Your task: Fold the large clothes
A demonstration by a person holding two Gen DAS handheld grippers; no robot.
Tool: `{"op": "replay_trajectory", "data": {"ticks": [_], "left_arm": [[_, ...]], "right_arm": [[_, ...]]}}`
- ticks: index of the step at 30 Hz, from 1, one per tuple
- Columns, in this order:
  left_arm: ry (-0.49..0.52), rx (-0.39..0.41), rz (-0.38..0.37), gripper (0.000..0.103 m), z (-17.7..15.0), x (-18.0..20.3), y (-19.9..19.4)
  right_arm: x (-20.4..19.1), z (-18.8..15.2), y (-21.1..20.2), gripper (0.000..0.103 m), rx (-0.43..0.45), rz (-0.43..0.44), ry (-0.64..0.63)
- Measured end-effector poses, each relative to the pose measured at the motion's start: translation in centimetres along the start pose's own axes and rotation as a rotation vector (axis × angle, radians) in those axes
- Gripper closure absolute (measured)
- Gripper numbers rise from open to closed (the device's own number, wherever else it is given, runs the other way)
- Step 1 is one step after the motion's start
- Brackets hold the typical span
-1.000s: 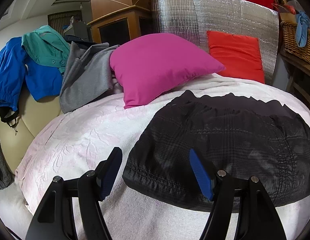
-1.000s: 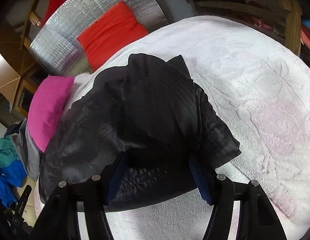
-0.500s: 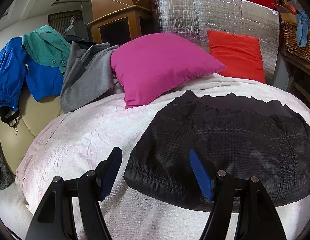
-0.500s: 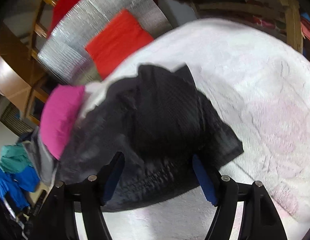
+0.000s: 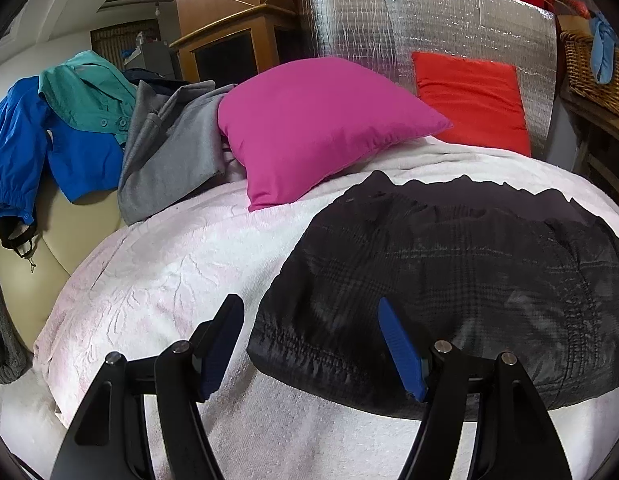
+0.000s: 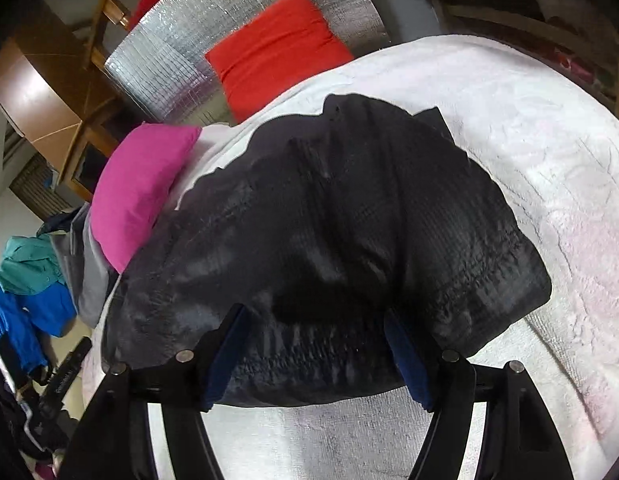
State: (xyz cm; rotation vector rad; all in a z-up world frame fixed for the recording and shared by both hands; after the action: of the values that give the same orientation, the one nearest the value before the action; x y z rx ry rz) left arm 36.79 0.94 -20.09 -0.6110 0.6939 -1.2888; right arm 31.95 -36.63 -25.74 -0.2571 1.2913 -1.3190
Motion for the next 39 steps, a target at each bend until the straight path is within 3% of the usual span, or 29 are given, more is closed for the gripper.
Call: {"op": "replay_trajectory", "data": {"ticks": [3, 9, 15, 18, 21, 25, 27, 29, 31, 36, 39], "left_arm": [[0.002, -0.008, -0.002, 0.032, 0.2, -0.3, 0.3], [-0.009, -0.042, -0.001, 0.026, 1.5, -2.3, 1.8], [-0.015, -0.090, 0.005, 0.026, 2.8, -4.3, 4.5], [-0.035, -0.173, -0.093, 0.026, 2.7, -4.3, 6.6], [-0.074, -0.266, -0.195, 0.026, 2.3, -3.7, 8.5], [-0.132, -0.287, -0.269, 0.026, 2.5, -3.6, 9.5], [-0.141, -0.278, -0.281, 0.026, 2.6, -3.5, 9.6], [-0.147, -0.275, -0.295, 0.026, 2.7, -3.2, 9.9], [-0.144, -0.276, -0.321, 0.037, 2.9, -2.5, 9.9], [-0.122, -0.256, -0.282, 0.037, 3.4, -2.2, 9.8], [-0.134, -0.271, -0.276, 0.036, 3.3, -2.2, 10.2]], "right_arm": [[0.9, 0.8, -1.3, 0.029, 0.032, 0.052, 0.046], [5.0, 3.7, -4.7, 0.027, 0.124, 0.036, 0.141], [8.6, 6.2, -3.7, 0.025, 0.077, 0.045, 0.229], [9.0, 6.8, -1.5, 0.025, 0.014, 0.072, 0.235], [9.0, 7.1, 1.0, 0.025, -0.034, 0.029, 0.218], [8.3, 7.5, 3.0, 0.025, -0.067, 0.031, 0.193], [7.4, 7.5, 3.5, 0.030, -0.055, -0.004, 0.142], [6.5, 7.6, 3.2, 0.048, -0.030, -0.031, 0.089], [5.4, 7.9, 2.1, 0.056, 0.021, -0.061, 0.045], [3.9, 7.8, -0.7, 0.062, 0.140, -0.095, -0.034], [6.3, 7.0, 1.8, 0.063, 0.024, -0.178, 0.028]]}}
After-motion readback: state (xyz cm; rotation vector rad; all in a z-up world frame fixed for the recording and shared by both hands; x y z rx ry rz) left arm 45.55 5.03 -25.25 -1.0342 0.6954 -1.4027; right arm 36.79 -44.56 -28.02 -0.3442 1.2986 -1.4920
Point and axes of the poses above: each gripper's, at about its wrist camera, not at the fingertips, and y roughly the way its jaws point, x to its right, z to its top, the point moved 5 cm from there along y, roughly the way its jaws point, and after that the axes turned 9 degrees about -x, right-handed, at the moved point
